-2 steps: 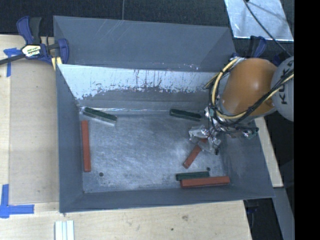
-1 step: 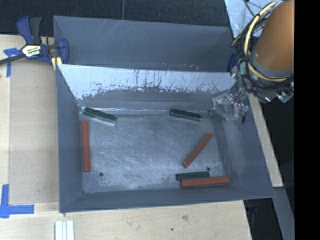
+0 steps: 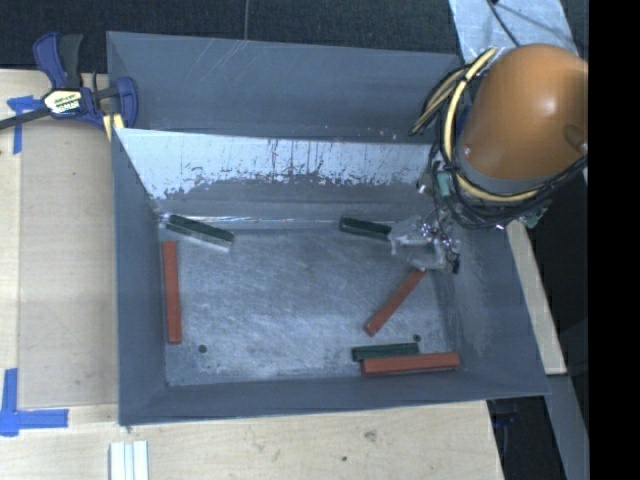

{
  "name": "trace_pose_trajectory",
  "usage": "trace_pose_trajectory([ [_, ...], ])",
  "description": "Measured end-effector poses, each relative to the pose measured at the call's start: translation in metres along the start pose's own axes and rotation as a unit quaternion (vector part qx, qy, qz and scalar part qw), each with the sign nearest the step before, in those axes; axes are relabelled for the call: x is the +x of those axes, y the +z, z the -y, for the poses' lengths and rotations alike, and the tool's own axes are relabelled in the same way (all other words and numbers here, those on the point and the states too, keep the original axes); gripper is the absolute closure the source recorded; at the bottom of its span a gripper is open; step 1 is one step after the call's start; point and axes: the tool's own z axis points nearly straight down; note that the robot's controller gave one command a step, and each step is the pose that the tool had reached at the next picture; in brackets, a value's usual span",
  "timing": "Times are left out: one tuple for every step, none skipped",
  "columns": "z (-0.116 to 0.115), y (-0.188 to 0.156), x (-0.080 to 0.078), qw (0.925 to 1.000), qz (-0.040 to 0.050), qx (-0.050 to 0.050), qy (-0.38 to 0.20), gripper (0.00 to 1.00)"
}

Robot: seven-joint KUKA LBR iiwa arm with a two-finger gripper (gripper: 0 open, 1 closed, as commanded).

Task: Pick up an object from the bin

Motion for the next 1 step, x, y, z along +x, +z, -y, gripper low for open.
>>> trace_pose_trajectory([
  [0.0012,-0.0013,0.0005,1.0000,0.0005,0.001,0.002,0.00],
])
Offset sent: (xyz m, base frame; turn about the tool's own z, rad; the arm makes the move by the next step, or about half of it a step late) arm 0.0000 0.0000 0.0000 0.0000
